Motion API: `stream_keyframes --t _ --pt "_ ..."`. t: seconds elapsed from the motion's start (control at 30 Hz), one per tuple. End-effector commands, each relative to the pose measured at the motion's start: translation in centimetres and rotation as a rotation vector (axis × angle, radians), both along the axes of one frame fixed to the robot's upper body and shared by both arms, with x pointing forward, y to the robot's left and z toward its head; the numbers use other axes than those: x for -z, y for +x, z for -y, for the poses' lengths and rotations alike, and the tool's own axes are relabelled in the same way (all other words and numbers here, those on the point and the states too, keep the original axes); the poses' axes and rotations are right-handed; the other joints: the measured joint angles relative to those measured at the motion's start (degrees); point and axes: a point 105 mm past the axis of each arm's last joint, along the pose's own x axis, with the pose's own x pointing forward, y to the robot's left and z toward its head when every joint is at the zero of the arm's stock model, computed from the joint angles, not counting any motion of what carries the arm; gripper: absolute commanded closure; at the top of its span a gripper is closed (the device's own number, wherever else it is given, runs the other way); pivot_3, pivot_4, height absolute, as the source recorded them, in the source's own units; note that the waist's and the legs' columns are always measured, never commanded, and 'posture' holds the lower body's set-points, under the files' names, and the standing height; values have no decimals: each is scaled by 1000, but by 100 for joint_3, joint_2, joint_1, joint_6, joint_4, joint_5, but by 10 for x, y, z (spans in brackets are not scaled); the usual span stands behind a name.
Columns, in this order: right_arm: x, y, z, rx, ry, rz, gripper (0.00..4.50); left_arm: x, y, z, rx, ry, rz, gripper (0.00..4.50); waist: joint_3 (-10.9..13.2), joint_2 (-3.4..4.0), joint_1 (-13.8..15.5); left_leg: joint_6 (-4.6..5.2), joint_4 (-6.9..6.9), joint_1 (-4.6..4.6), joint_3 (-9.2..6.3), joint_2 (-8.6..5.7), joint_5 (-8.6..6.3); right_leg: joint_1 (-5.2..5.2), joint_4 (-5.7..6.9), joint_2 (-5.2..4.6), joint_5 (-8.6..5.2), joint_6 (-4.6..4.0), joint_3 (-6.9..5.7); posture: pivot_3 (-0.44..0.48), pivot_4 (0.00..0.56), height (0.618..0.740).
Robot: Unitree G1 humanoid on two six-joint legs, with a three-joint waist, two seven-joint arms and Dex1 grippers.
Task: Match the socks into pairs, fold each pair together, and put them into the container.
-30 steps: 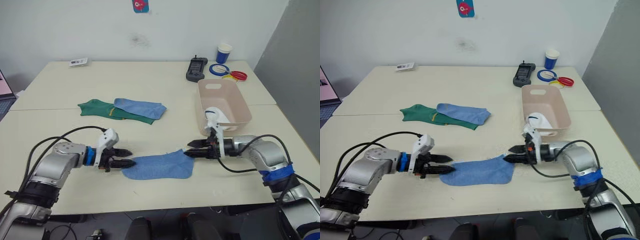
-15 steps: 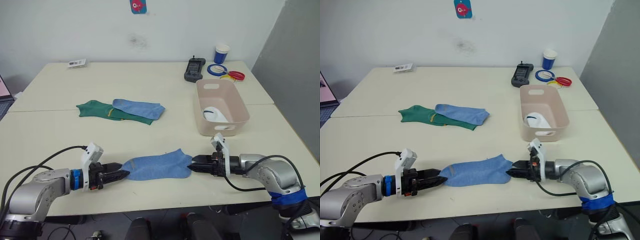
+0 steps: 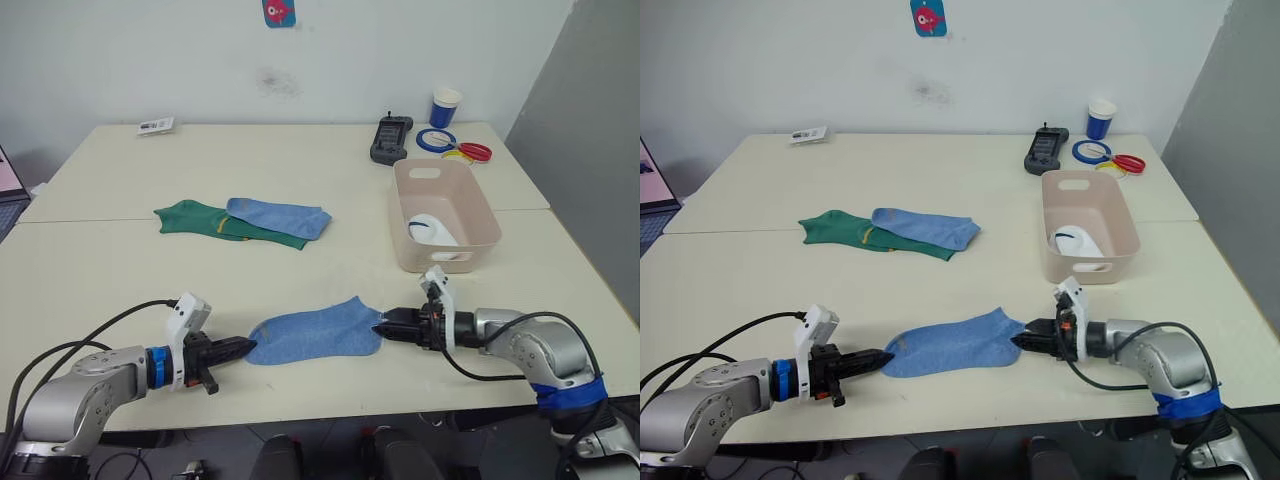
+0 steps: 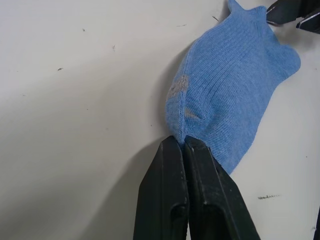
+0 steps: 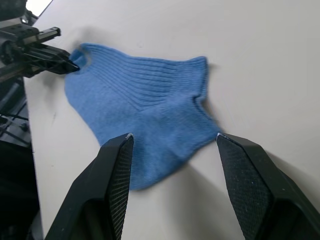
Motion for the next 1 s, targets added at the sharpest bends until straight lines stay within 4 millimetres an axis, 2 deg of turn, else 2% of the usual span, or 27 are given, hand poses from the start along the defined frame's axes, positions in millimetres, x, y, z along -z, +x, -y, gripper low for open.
stream_keyframes --t 0.03,0.33,0.43,0.53,0.67,0.8,0.93,1.0 --pt "-7 7 0 3 -13 61 1652 -1 -1 -3 -1 17 6 4468 0 0 0 0 0 0 0 0 0 0 0 0 0 0 0 0 150 740" --pt "2 3 -19 -81 -39 81 1652 -3 -2 -12 11 45 -3 4468 -1 -2 -16 0 -2 2 -2 5 0 -1 0 3 0 0 0 0 150 740" --pt "0 -1 -23 -102 -12 75 2209 -5 -2 -11 17 41 0 4500 -1 -1 -15 0 -2 2 -2 5 0 -1 1 2 0 -1 0 0 150 740" --pt "0 -3 -23 -111 -19 77 3285 -6 -3 -10 30 34 -1 4500 -1 -1 -12 0 -2 -1 -1 4 0 -2 0 2 0 -1 0 0 150 740" --pt "-1 -7 -25 -126 -15 72 4479 -6 -4 -10 32 40 -4 4500 -1 -1 -11 0 -1 -1 -1 4 0 -2 0 0 0 -1 0 0 150 740" --pt "-3 -18 -27 -165 4 45 4479 -7 -6 -19 35 66 -14 4500 -1 -1 -11 0 -2 -1 -2 5 0 -3 0 1 -1 -1 -1 0 150 740" --pt "-3 -44 -29 -245 3 -35 4479 -7 -8 -27 56 107 -17 4500 0 0 -2 0 -5 -3 -2 5 0 -7 0 -1 -1 -2 -2 0 150 740" --pt "0 -41 -29 -208 -3 -39 4479 -7 -6 -27 58 114 -14 4500 0 0 -10 0 -5 -2 0 4 0 -7 0 -4 -1 -3 0 0 150 740"
